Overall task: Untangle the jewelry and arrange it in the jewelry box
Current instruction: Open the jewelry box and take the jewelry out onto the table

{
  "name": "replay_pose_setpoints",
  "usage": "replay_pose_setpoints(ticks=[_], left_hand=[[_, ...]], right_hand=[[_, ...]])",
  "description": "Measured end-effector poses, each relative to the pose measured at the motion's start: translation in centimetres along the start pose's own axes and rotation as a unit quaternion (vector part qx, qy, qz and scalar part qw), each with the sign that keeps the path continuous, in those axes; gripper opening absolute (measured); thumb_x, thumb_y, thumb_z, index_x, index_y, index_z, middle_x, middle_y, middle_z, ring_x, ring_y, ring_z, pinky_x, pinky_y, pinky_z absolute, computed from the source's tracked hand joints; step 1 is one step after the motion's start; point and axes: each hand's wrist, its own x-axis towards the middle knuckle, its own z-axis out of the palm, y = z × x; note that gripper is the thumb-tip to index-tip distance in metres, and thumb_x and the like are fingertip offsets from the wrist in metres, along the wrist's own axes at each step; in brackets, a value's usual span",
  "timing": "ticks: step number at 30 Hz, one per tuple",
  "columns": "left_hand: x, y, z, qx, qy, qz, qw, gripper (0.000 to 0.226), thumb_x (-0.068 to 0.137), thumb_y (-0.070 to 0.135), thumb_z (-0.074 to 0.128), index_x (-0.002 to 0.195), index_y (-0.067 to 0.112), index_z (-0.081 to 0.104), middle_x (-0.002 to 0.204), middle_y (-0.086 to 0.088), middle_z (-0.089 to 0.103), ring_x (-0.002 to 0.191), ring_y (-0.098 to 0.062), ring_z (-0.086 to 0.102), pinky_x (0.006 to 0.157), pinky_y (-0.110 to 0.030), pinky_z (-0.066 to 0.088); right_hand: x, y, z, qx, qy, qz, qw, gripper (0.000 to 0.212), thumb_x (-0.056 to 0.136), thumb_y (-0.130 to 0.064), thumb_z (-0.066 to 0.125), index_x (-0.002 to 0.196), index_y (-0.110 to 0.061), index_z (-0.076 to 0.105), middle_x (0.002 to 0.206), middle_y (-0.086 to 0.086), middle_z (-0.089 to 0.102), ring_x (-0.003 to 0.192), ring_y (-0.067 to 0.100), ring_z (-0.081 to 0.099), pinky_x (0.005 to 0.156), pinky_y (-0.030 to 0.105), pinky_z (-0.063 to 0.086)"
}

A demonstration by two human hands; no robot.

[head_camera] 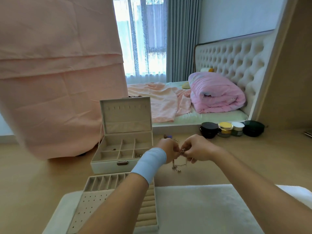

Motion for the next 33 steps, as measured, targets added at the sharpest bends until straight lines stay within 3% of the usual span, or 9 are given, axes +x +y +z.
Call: replay_pose_setpoints(ticks=[2,6,8,13,16,20,25,29,33], left_hand=[[-0.1,0.0,1.0,0.057,-0.009,0.006,0.998,0.017,0.093,0.025,0.059,0.102,0.026,0.074,0.106,0.001,0.069,0.097,-0.021,0.063,0.088,-0.033,0.053],[-0.5,-0.3,2.0,0.149,-0.007,0.029,0.988,0.024,0.096,0.028,0.054,0.111,0.032,0.073,0.115,0.003,0.068,0.103,-0.022,0.061,0.090,-0.032,0.051],[-0.7,-0.5,2.1,0.172,-0.009,0.040,0.984,0.026,0.096,0.027,0.052,0.113,0.032,0.072,0.116,0.002,0.068,0.107,-0.023,0.059,0.094,-0.031,0.046],[-1.1,-1.7,0.5,0.164,0.022,0.069,0.984,0.022,0.096,0.034,0.056,0.115,0.032,0.068,0.118,0.006,0.067,0.112,-0.020,0.056,0.100,-0.034,0.044],[-1.7,-3.3,-1.5,0.119,0.064,0.061,0.989,0.020,0.094,0.034,0.059,0.112,0.032,0.069,0.117,0.008,0.065,0.111,-0.017,0.056,0.097,-0.033,0.044],[-2.8,-7.2,-4.8,0.032,0.107,0.012,0.994,0.019,0.095,0.031,0.058,0.110,0.030,0.069,0.114,0.007,0.063,0.105,-0.017,0.059,0.094,-0.033,0.047],[-3.9,-14.2,-8.3,0.055,0.170,-0.061,0.982,0.019,0.095,0.028,0.057,0.108,0.030,0.069,0.116,0.004,0.058,0.103,-0.020,0.058,0.095,-0.038,0.049],[-4.3,-19.1,-9.2,0.054,0.183,-0.131,0.973,0.028,0.094,0.019,0.053,0.113,0.028,0.070,0.126,-0.003,0.058,0.118,-0.025,0.052,0.103,-0.039,0.044],[-4.2,-22.0,-8.4,0.021,0.182,-0.113,0.977,0.045,0.089,0.002,0.049,0.118,0.030,0.070,0.126,-0.004,0.056,0.121,-0.025,0.048,0.106,-0.031,0.036]], right_hand=[[-0.1,1.1,1.0,-0.020,-0.006,0.021,1.000,0.007,0.091,-0.010,0.070,0.097,-0.009,0.075,0.088,0.016,0.076,0.078,0.028,0.076,0.066,0.036,0.064],[0.1,2.2,2.3,-0.054,-0.021,0.037,0.998,0.010,0.090,-0.008,0.069,0.096,-0.014,0.074,0.089,0.011,0.075,0.066,0.017,0.070,0.060,0.031,0.062],[0.0,2.1,2.5,-0.091,-0.028,0.030,0.995,0.015,0.090,-0.010,0.070,0.100,-0.019,0.076,0.093,0.002,0.071,0.071,0.012,0.067,0.056,0.022,0.055],[-0.2,0.7,1.9,-0.119,-0.053,0.016,0.991,0.028,0.093,-0.013,0.068,0.120,-0.019,0.071,0.104,-0.003,0.064,0.079,0.019,0.067,0.048,0.020,0.051],[0.1,-1.0,1.5,-0.122,-0.020,-0.010,0.992,0.027,0.094,-0.009,0.060,0.117,-0.020,0.071,0.107,-0.001,0.066,0.079,0.024,0.070,0.047,0.023,0.051],[2.2,-5.0,2.7,-0.138,0.028,-0.096,0.985,0.024,0.096,-0.013,0.059,0.111,-0.024,0.075,0.106,-0.004,0.068,0.069,0.001,0.061,0.062,0.013,0.044],[5.7,-11.3,6.4,-0.124,0.001,-0.160,0.979,0.026,0.098,-0.016,0.059,0.118,-0.025,0.073,0.112,-0.008,0.069,0.098,0.008,0.060,0.091,0.023,0.046],[9.4,-15.1,9.7,-0.157,-0.026,-0.198,0.967,0.026,0.099,-0.017,0.060,0.121,-0.022,0.071,0.119,-0.005,0.070,0.102,0.012,0.063,0.094,0.029,0.050],[12.8,-18.1,12.7,-0.250,-0.038,-0.222,0.942,0.026,0.100,-0.017,0.058,0.123,-0.017,0.070,0.118,0.003,0.071,0.106,0.020,0.064,0.082,0.027,0.045]])
